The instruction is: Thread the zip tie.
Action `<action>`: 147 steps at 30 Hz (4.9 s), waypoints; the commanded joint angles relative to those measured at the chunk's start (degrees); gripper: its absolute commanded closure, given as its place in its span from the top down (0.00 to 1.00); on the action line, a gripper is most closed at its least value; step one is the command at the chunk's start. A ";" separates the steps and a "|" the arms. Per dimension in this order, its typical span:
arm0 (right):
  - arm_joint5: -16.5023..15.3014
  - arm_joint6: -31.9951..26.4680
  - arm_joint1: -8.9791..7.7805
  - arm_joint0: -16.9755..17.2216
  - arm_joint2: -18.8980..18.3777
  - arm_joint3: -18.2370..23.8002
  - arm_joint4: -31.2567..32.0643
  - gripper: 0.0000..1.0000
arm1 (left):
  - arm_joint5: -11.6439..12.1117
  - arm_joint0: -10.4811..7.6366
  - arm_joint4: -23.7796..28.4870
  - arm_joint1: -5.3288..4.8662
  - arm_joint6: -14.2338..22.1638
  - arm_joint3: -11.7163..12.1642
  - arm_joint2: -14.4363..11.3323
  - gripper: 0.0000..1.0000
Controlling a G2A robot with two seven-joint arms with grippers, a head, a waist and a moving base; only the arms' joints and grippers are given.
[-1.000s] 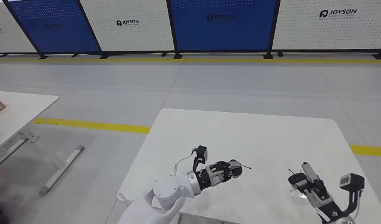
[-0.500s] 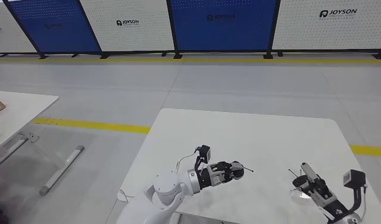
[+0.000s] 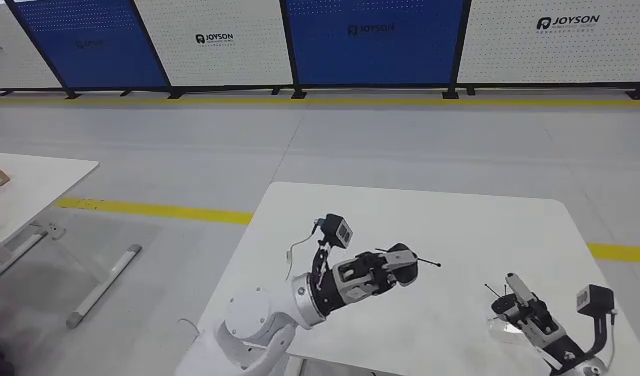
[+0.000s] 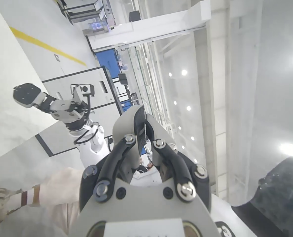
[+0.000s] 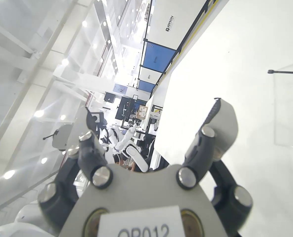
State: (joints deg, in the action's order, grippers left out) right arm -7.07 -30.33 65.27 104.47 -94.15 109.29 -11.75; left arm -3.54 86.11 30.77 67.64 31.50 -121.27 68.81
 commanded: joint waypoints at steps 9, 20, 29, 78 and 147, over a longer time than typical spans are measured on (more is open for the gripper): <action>0.00 0.00 0.00 0.00 0.00 0.00 0.00 1.00 | 0.94 -0.50 6.78 0.14 3.24 0.00 -0.44 0.00; 0.00 0.00 0.00 0.00 0.00 0.00 0.00 1.00 | 1.71 -0.67 9.95 0.08 4.37 -0.13 0.53 0.00; 0.00 0.00 0.00 0.00 0.00 0.00 0.00 1.00 | -0.87 -1.13 3.43 -0.01 1.75 3.86 -2.31 0.00; 0.00 0.00 0.00 0.00 0.00 0.00 0.00 1.00 | 0.15 -1.53 -13.75 1.00 -15.23 15.11 -13.11 0.00; 26.55 -23.51 -2.02 -14.60 5.55 8.10 67.52 1.00 | 1.31 -0.90 -13.79 1.74 -22.54 15.89 -15.58 0.00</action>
State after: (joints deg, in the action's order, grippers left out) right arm 19.48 -53.88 63.26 89.83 -88.57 117.35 55.81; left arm -2.22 85.21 16.98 69.38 8.96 -105.37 53.24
